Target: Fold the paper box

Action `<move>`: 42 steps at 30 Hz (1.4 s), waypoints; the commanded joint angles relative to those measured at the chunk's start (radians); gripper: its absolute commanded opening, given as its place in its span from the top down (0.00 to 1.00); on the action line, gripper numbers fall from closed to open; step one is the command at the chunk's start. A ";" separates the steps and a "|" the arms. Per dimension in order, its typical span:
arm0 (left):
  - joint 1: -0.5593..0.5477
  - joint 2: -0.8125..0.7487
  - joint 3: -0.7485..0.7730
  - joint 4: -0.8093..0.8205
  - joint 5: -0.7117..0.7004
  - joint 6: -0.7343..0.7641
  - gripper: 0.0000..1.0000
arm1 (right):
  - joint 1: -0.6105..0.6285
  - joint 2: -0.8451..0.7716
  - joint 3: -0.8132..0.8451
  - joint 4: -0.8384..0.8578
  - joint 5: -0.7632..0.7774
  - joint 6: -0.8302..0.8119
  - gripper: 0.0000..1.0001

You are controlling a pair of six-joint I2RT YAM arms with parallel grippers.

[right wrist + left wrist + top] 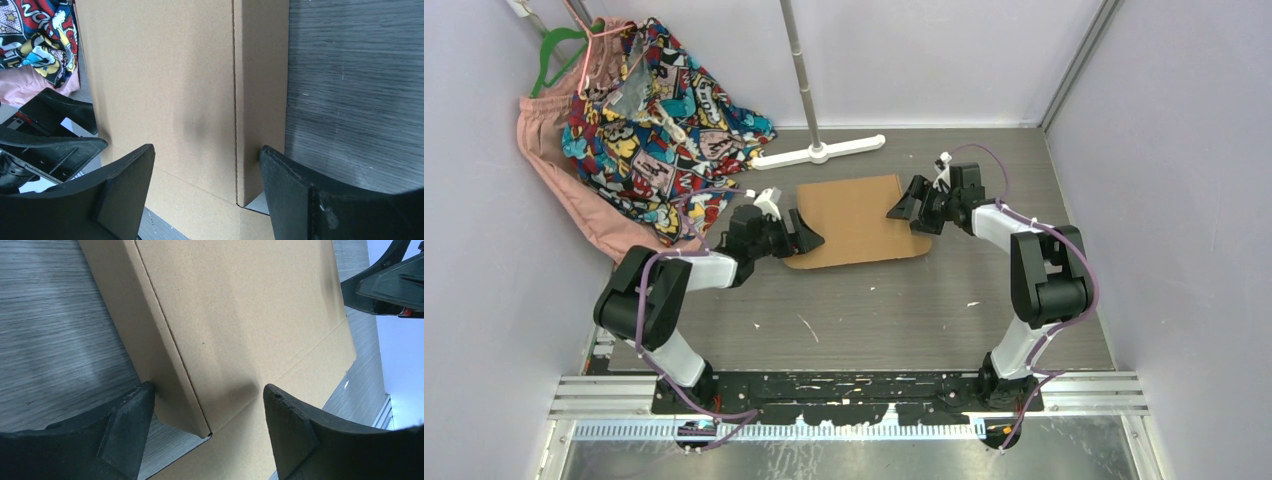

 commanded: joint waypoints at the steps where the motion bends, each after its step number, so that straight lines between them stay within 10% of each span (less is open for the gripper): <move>1: -0.004 0.001 -0.006 0.086 0.012 -0.007 0.20 | 0.017 0.001 0.020 0.030 -0.006 -0.004 0.19; 42: -0.005 -0.212 0.042 -0.177 0.057 0.006 0.19 | 0.055 -0.191 0.016 -0.104 -0.044 -0.037 0.19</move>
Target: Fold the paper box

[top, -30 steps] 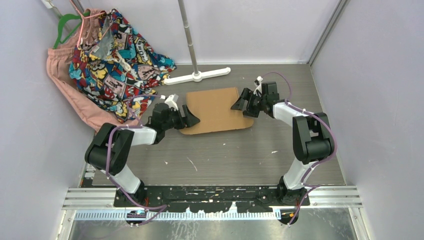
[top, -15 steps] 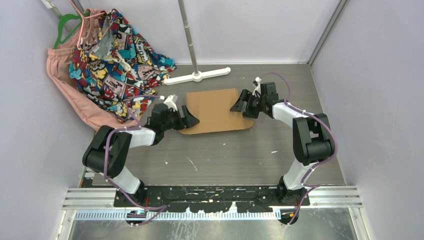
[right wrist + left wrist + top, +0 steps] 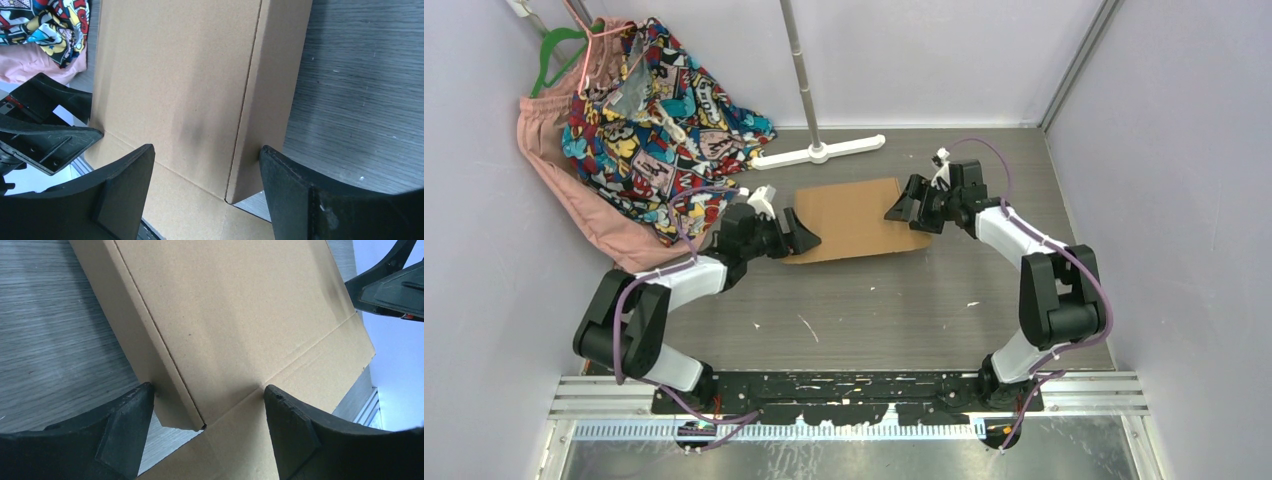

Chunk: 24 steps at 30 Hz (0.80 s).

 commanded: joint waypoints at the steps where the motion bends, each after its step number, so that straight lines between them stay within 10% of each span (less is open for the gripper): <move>1: -0.006 -0.067 0.065 -0.058 0.054 0.010 0.19 | 0.015 -0.076 0.017 0.005 -0.062 0.000 0.18; 24: -0.005 -0.162 0.264 -0.387 0.092 0.003 0.18 | 0.015 -0.181 0.012 -0.036 -0.119 0.091 0.18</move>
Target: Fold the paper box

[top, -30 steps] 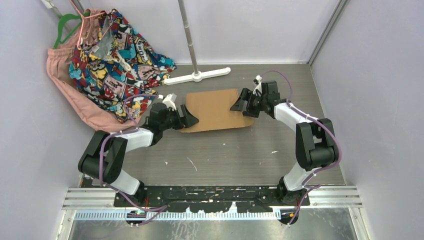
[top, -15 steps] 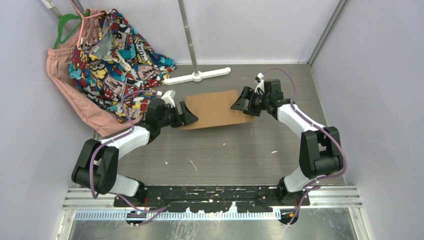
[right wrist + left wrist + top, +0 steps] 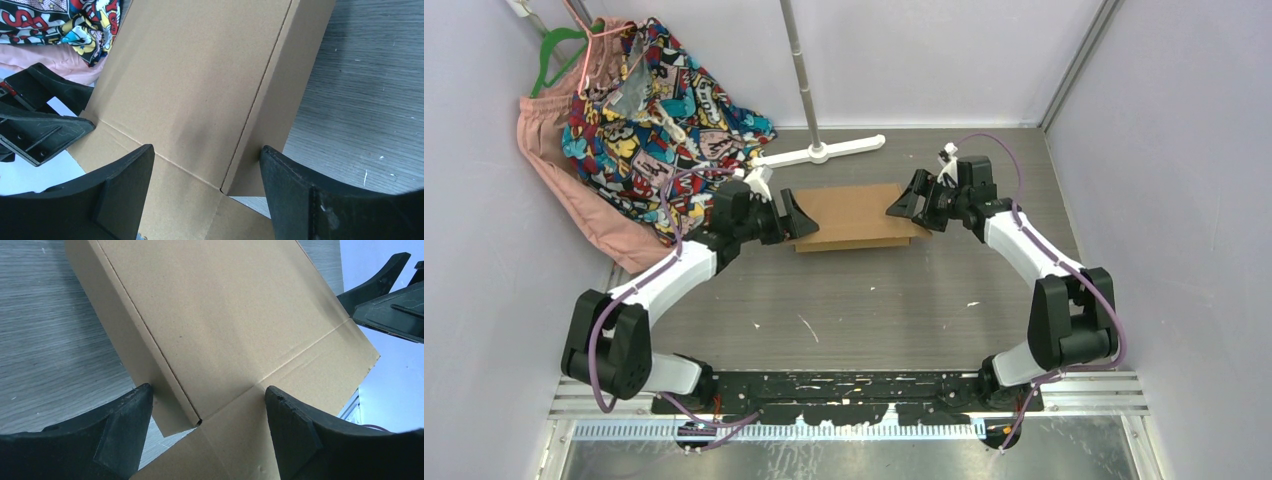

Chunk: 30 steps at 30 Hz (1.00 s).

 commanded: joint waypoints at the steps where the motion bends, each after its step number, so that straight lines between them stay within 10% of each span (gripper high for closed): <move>1: -0.011 -0.048 0.067 -0.009 0.081 -0.001 0.18 | 0.017 -0.060 0.015 0.024 -0.096 0.051 0.18; 30: -0.009 -0.016 0.225 -0.225 0.185 -0.044 0.16 | 0.018 -0.074 0.073 -0.052 -0.159 0.129 0.14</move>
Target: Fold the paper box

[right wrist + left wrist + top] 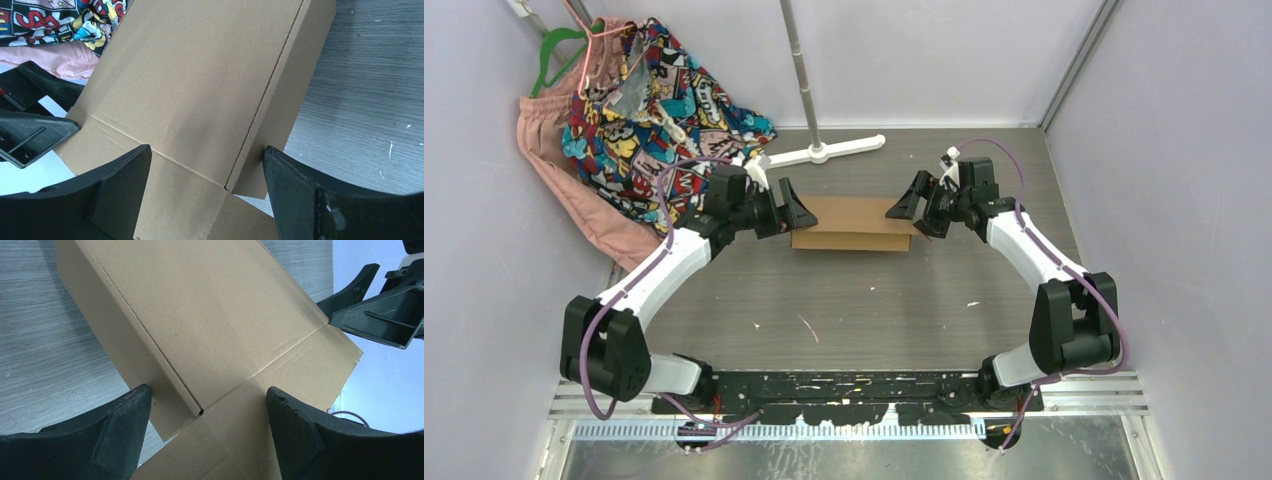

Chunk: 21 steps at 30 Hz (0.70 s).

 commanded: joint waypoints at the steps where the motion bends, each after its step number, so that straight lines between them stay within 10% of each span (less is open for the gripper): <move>1: -0.020 -0.001 0.059 0.030 0.143 -0.035 0.16 | 0.021 -0.047 0.066 0.031 -0.121 0.053 0.13; 21: 0.011 0.028 0.077 0.009 0.221 -0.055 0.15 | 0.020 -0.038 0.116 0.006 -0.125 0.091 0.09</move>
